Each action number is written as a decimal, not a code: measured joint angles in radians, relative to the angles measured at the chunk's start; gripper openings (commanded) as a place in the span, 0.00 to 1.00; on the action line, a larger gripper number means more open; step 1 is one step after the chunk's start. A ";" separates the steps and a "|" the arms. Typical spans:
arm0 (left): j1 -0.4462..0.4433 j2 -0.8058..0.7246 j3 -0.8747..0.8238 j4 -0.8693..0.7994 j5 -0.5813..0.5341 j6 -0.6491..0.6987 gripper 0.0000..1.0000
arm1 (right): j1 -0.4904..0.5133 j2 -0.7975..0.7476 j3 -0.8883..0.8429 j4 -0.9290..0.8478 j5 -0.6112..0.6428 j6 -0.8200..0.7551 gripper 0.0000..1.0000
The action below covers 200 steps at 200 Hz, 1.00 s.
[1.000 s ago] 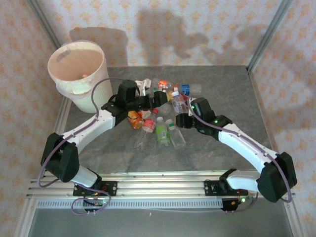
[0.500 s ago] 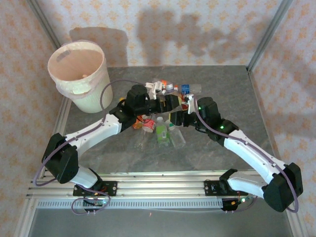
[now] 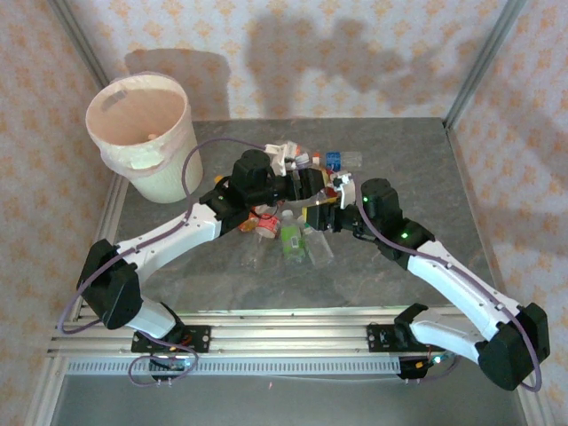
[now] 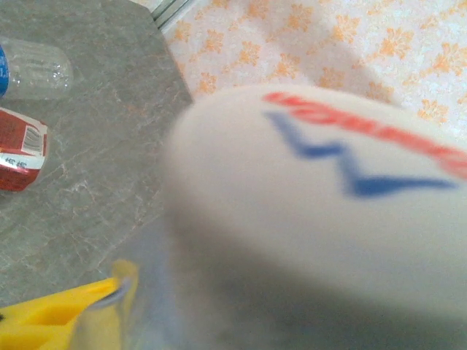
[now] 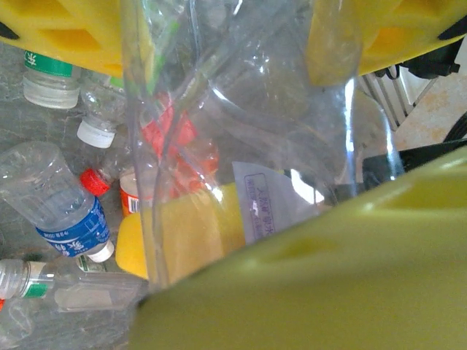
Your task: Put the plastic bottles in the bin
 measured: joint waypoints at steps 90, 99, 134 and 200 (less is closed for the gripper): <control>0.039 0.004 0.010 -0.050 -0.102 0.037 0.54 | 0.000 0.005 0.054 -0.033 0.022 -0.017 0.99; 0.059 -0.007 0.021 -0.089 -0.115 0.046 0.54 | 0.000 0.000 0.066 -0.032 0.037 -0.020 0.99; 0.171 -0.104 0.153 -0.312 -0.286 0.137 0.54 | 0.000 -0.092 0.074 -0.020 0.167 -0.021 0.99; 0.299 -0.144 0.625 -0.483 -0.819 0.468 0.53 | 0.000 -0.194 -0.031 0.145 0.513 0.023 0.99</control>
